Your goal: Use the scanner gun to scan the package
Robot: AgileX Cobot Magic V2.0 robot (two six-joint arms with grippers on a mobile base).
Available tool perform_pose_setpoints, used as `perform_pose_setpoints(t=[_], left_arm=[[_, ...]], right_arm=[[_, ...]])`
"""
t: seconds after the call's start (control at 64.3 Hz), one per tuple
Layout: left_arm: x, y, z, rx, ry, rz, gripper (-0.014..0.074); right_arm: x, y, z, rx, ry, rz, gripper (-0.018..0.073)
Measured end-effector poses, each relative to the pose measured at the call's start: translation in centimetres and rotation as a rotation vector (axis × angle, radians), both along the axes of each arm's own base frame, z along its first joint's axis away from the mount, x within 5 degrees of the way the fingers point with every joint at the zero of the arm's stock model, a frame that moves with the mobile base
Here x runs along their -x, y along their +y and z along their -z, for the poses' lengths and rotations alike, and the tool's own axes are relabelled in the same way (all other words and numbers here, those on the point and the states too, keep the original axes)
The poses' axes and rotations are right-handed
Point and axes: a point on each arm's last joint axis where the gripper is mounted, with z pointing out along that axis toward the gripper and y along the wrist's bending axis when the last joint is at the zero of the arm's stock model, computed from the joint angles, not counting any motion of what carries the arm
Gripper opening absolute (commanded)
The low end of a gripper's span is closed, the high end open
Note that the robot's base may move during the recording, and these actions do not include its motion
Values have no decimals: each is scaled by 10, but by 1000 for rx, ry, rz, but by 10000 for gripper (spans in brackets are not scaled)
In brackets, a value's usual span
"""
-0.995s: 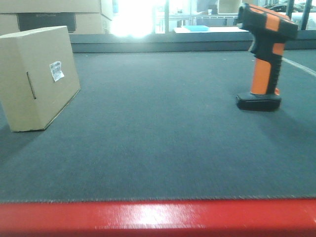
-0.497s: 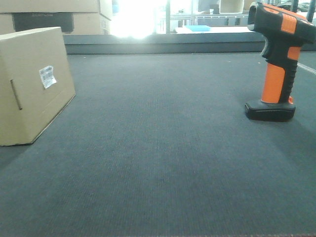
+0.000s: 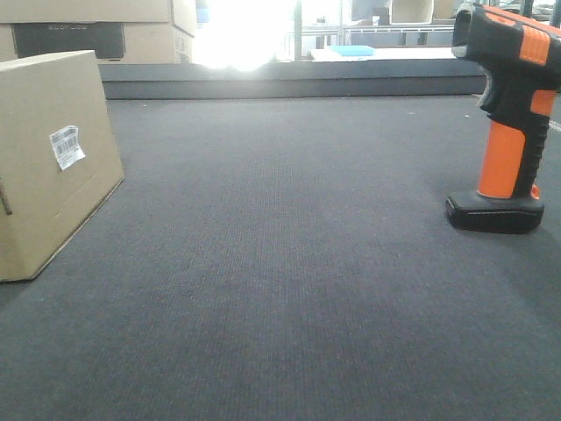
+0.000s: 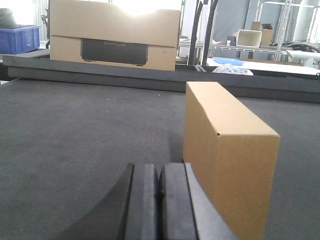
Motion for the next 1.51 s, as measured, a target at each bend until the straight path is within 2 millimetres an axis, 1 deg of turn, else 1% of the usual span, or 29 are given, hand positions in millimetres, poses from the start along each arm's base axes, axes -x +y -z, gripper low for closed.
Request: perform_pose_setpoints(t=[1.01,1.072,1.166,1.212,1.29,1.383,1.508], left_arm=[[0,0,-2,-8,2,-1,-111],[2,0,-9,-7,27,-5,-111],[9,1,-35,-6,33,-11,-111],[13,1,-53,-5,26,-14,-111],[17,1,-76,-3,53,-18,-111],[15,2,-102,-15,117,-24,-111],[0,3,-127,-41,275,-27,-111]], right_arm=[[0,0,0,0,0,0,-153],[0,0,0,0,0,0,-153],[0,0,0,0,0,0,-153],[0,0,0,0,0,0,-153],[0,0,0,0,0,0,-153],[0,0,0,0,0,0,-153],[0,0,0,0,0,0,-153]])
